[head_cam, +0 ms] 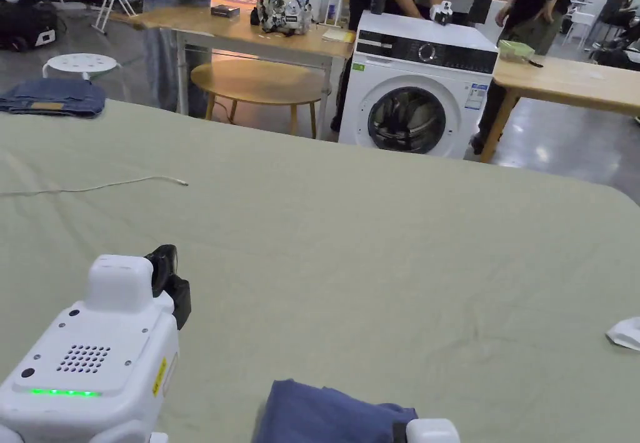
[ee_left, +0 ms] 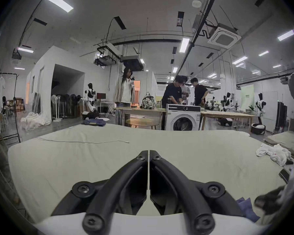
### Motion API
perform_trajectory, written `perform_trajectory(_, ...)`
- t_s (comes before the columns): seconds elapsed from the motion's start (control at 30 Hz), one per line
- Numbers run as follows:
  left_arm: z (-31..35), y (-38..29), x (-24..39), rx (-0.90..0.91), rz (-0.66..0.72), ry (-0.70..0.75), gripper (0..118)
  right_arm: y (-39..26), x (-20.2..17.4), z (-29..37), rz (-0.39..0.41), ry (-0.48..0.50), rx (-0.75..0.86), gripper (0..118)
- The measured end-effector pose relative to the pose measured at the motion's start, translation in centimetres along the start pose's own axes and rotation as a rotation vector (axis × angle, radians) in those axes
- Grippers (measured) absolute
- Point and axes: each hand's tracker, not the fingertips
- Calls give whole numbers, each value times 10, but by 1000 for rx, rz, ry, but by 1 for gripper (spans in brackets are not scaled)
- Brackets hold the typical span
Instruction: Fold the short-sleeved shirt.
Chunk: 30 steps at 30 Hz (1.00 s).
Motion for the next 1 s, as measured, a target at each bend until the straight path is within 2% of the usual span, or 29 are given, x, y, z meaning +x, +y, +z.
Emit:
perform_trajectory(0.1, 5, -6, -1, -19, -10, -7, 0, -14, -1, -29, -31, -36, -120, 0)
perform_trajectory(0.13, 8, -7, -2, -30, -9, -10, 0, -17, 1, -34, -59, -39, -119, 0)
perform_trajectory(0.23, 17, -16, -6, -65, -16, -14, 0, -12, -5, -33, -17, -73, -95, 0)
perform_trajectory(0.33, 23, -30, -13, -166, 16, -35, 0, -13, -2, -38, -47, -71, -112, 0)
perform_trajectory(0.6, -10, -71, -30, -674, 246, -436, 0, -11, 1, -32, -51, -42, -113, 0)
perform_trajectory(0.7, -35, -89, -38, -860, 408, -722, 0, -11, 2, -31, -54, -32, -116, 0)
perform_trajectory(0.73, -42, -95, -36, -923, 441, -763, 7, -12, 3, -32, -53, -30, -116, 0)
perform_trajectory(0.77, -47, -100, -34, -958, 441, -767, 33, -12, 3, -32, -53, -28, -115, 0)
perform_trajectory(0.8, -48, -101, -32, -954, 426, -754, 53, -12, 3, -32, -54, -26, -114, 0)
perform_trajectory(0.83, -53, -104, -32, -938, 419, -743, 66, -12, 4, -31, -55, -25, -115, 0)
perform_trajectory(0.87, -56, -108, -33, -927, 457, -748, 74, -12, 4, -31, -56, -23, -114, 0)
perform_trajectory(0.9, -60, -112, -35, -913, 511, -763, 76, -12, 4, -31, -57, -22, -115, 0)
perform_trajectory(1.0, -70, -126, -33, -943, 720, -868, 78, -12, 4, -30, -58, -21, -115, 0)
